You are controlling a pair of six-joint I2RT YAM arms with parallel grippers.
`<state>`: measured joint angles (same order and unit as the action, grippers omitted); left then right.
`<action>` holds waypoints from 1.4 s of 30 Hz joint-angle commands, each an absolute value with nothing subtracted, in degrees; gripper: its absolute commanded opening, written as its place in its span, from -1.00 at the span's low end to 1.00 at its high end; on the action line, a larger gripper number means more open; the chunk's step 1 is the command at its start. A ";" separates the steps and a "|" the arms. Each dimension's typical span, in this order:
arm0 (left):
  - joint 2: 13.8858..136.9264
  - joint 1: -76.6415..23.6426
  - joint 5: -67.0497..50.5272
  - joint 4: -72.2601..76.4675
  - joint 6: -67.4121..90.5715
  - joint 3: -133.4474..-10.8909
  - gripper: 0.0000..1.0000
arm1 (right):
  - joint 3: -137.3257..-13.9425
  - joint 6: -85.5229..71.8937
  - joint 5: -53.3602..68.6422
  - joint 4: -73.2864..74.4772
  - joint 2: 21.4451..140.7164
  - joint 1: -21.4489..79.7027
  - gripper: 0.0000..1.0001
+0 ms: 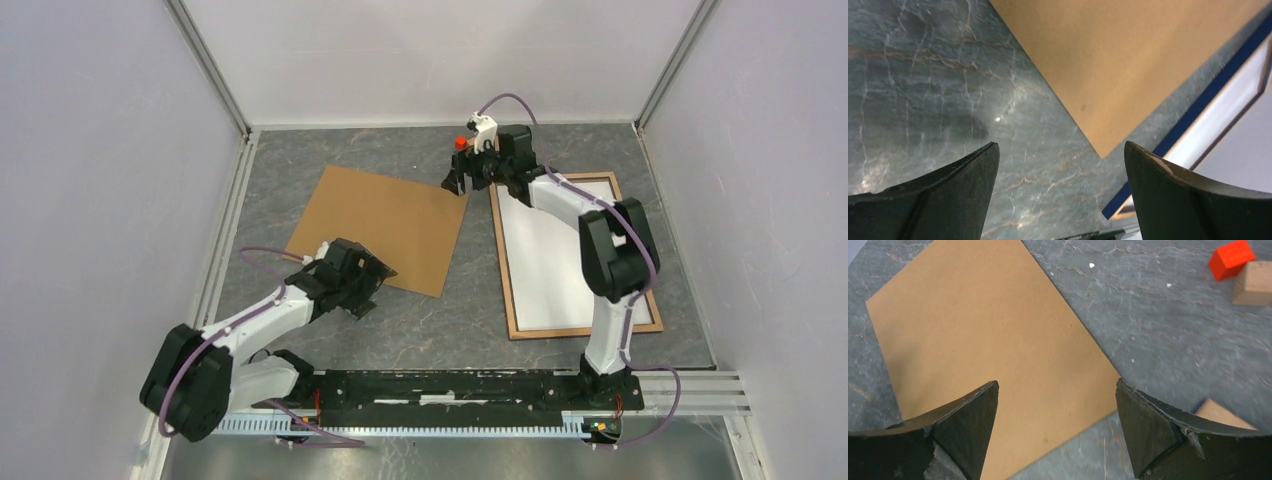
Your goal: Put the photo into the frame
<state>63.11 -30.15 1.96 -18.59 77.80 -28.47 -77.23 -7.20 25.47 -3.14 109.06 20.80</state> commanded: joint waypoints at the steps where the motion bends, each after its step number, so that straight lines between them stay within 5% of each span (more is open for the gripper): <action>1: 68.50 -30.52 5.87 -9.34 82.77 -28.47 1.00 | -85.89 -7.12 30.45 -4.82 117.72 21.04 0.83; 10: 75.95 -30.54 5.01 0.53 83.58 -25.75 1.00 | -97.18 -4.42 28.33 -0.69 130.45 21.40 0.82; 22: 78.74 -29.95 4.52 3.23 84.03 -25.34 1.00 | -91.66 -4.51 30.53 3.12 130.07 21.67 0.73; 34: 68.94 -26.73 4.40 6.42 76.23 -23.55 1.00 | -68.86 -16.08 37.26 -6.25 108.42 23.13 0.62; 42: 73.66 -26.81 -2.59 5.10 76.05 -26.04 1.00 | -55.66 -29.23 34.07 -12.57 91.88 25.33 0.61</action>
<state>70.15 -26.30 2.22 1.91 78.26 -23.75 -62.28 -17.12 26.55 -8.75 100.05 20.69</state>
